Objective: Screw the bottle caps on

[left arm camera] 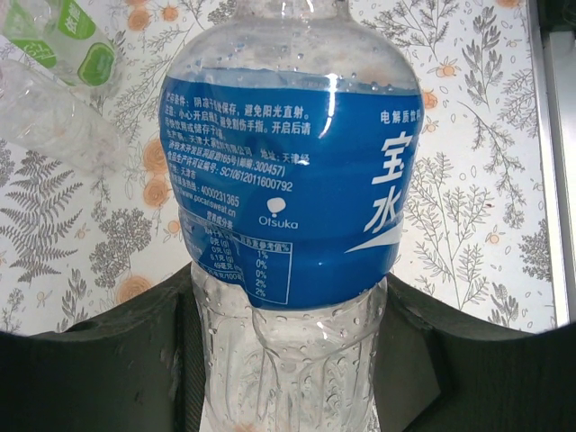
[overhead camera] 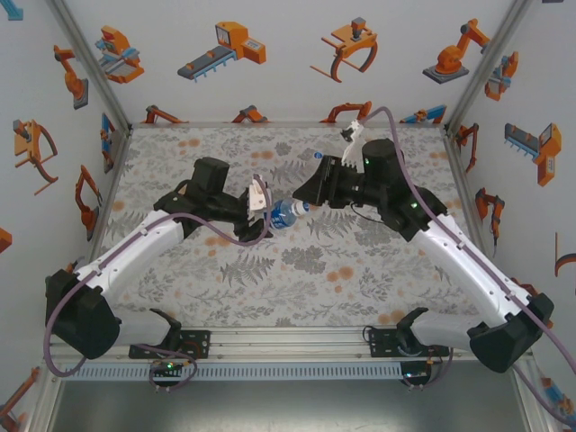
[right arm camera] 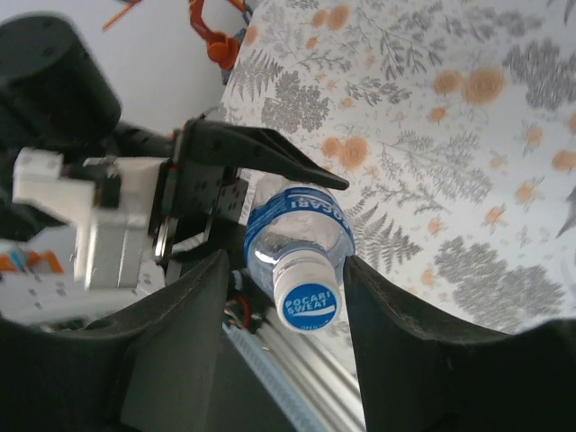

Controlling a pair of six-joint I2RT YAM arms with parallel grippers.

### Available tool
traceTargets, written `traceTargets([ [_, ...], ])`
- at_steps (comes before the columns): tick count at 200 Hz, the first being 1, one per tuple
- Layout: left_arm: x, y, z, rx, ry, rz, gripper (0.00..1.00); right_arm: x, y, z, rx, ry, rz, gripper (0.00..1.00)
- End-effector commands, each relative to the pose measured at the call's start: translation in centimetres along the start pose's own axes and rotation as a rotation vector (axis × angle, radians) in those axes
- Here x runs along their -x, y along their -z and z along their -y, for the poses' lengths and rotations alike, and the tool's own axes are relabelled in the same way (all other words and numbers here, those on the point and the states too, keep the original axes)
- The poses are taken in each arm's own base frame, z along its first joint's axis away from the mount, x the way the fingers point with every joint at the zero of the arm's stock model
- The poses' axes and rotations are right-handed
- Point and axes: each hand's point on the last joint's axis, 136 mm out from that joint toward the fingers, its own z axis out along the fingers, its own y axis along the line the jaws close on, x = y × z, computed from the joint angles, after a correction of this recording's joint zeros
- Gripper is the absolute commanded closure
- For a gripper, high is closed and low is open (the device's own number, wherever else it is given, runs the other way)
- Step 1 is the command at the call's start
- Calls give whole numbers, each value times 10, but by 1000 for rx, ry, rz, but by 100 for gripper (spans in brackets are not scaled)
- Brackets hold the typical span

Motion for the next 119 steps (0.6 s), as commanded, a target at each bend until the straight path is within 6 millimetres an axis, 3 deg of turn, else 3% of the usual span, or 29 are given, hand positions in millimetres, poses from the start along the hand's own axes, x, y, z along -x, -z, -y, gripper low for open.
traceTargets([
  [1,18,7,7,-26,-47,60,100,1,18,-21,56,247,-19,48],
  [70,30,12,24,-109,-66,122,100,-39,47,-63,368,924,-50,49],
  [119,35,13,34,-155,-73,148,100,-53,50,-67,456,1096,-44,49],
])
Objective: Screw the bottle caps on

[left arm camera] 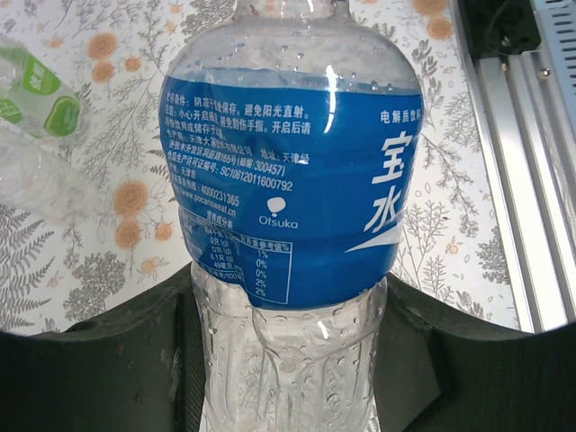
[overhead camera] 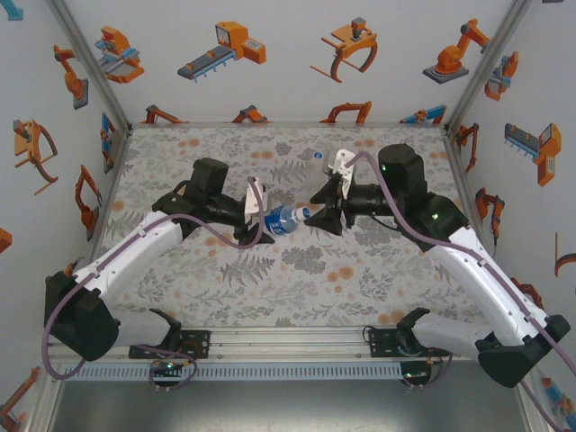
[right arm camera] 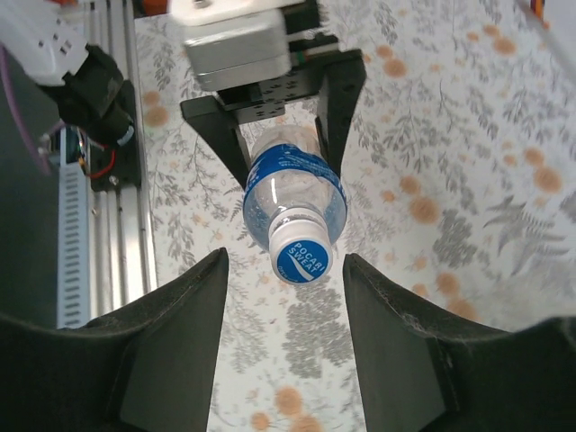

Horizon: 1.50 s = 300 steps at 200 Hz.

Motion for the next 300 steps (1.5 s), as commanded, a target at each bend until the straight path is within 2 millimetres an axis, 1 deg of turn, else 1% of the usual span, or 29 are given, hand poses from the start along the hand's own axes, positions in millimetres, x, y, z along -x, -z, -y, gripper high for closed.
traceTargets([
  [1,21,6,12,-49,-52,62,100,-1,0,-14,79,160,17,49],
  [15,20,5,12,-53,-48,60,100,1,0,-15,90,169,22,49],
  [30,23,6,14,-64,-50,70,100,1,-1,-18,110,178,27,49],
  [45,23,5,15,-72,-45,72,100,-1,-4,-16,116,176,26,49],
  [67,23,6,16,-74,-47,72,100,-7,-9,-13,126,161,13,51],
  [98,22,6,17,-74,-49,63,100,-11,-12,-16,151,151,13,54],
  [107,22,6,16,-71,-50,60,100,-12,-12,-16,154,149,12,56],
  [121,21,6,16,-73,-48,59,100,-13,-13,-16,153,146,11,64],
  [142,21,6,15,-73,-45,58,100,-19,-15,-15,153,132,-4,69],
  [165,21,6,14,-66,-49,56,100,-24,-19,-5,107,56,-25,80],
  [174,19,5,12,-56,-44,44,100,-24,-21,3,67,-5,-25,84],
  [183,16,5,8,-35,-40,24,100,-23,-24,17,-1,-95,-14,87],
  [198,10,5,-1,19,-35,-11,100,-22,-27,42,-126,-320,19,92],
  [215,7,7,-8,63,-37,-34,100,-29,-33,58,-184,-595,36,97],
  [225,6,8,-11,86,-40,-37,100,-35,-37,66,-212,-764,39,98],
  [238,6,9,-13,103,-45,-24,100,-46,-41,74,-258,-994,33,94],
  [258,8,10,-16,120,-46,-18,100,-56,-46,78,-278,-1247,39,97],
  [267,7,10,-18,130,-43,-25,100,-64,-47,80,-304,-1344,38,99],
  [281,3,10,-23,154,-37,-42,100,-72,-43,83,-361,-1440,50,99],
  [300,2,10,-26,166,-29,-48,100,-72,-41,85,-372,-1471,80,98],
])
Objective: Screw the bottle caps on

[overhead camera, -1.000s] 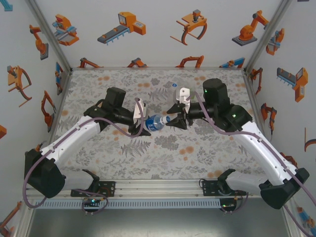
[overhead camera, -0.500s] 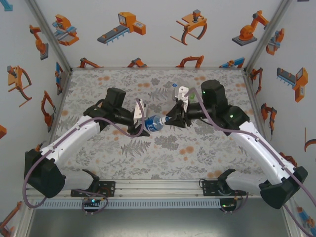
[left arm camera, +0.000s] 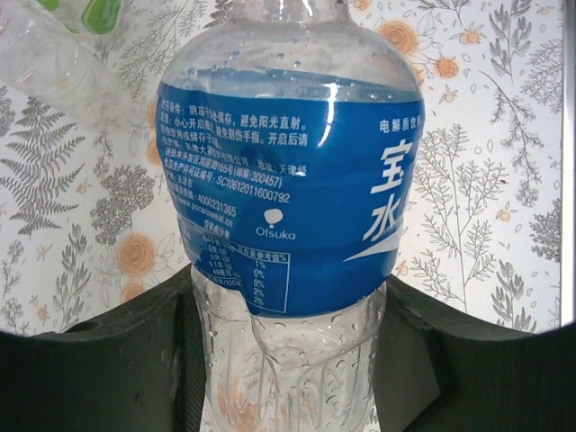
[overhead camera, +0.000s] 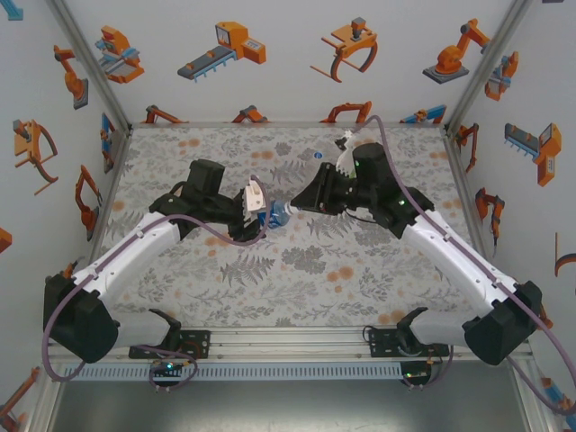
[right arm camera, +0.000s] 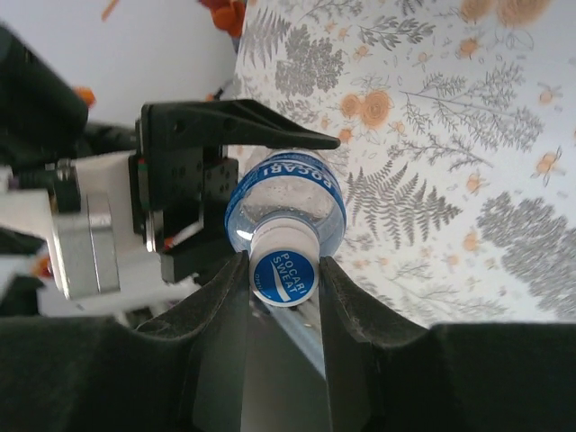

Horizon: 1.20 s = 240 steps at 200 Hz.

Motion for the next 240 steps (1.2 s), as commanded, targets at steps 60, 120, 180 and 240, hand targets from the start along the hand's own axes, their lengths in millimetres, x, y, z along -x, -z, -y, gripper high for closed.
traceTargets([
  [60,32,6,3,-3,-78,104,100,6,-9,-11,77,-134,34,79],
  [120,37,6,22,-123,-78,142,100,-2,36,-73,259,614,71,50],
  [180,42,6,37,-230,-64,162,100,-43,76,-99,420,1278,29,40],
  [240,41,5,54,-328,-49,153,100,-82,77,-73,536,1638,-69,39],
])
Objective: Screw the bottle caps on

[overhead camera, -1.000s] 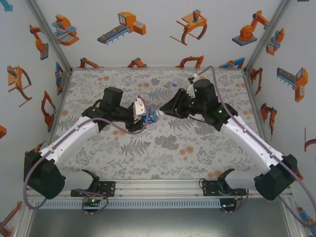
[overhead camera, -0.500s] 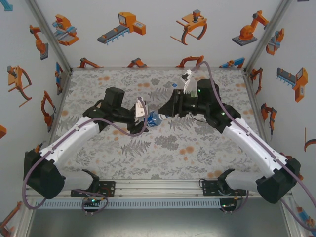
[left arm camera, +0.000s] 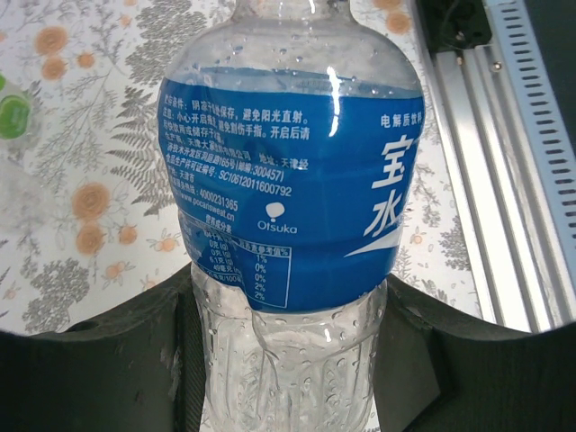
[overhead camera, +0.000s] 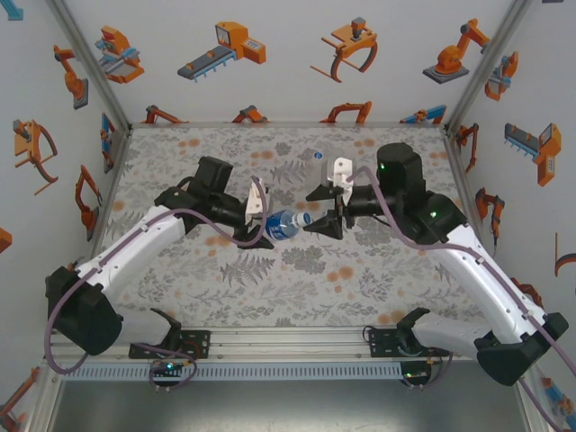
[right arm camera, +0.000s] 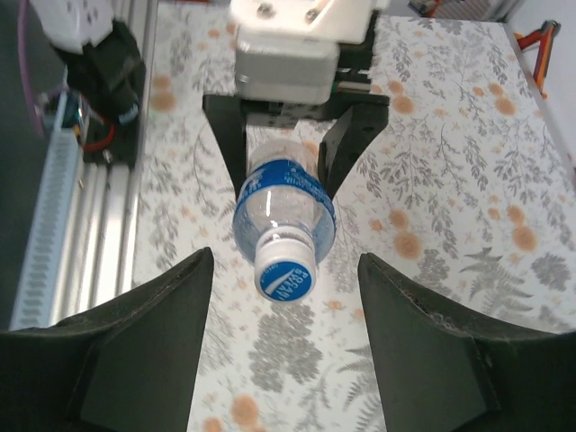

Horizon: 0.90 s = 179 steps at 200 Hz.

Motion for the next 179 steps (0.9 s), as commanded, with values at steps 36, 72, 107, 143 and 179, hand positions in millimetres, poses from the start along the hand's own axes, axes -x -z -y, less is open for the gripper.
traceTargets([
  [36,9,-2,14,-102,3,22,100,-22,-4,-20,98,214,-39,44],
  [72,10,-3,16,-117,2,23,100,-21,-7,-22,117,216,-19,52],
  [107,10,-3,18,-124,0,21,100,-21,-11,-24,148,206,-1,56],
  [143,10,-4,18,-128,4,21,100,-27,-15,-27,170,184,-12,62],
  [179,11,-3,17,-126,1,22,100,-31,-15,-23,131,164,-32,77],
])
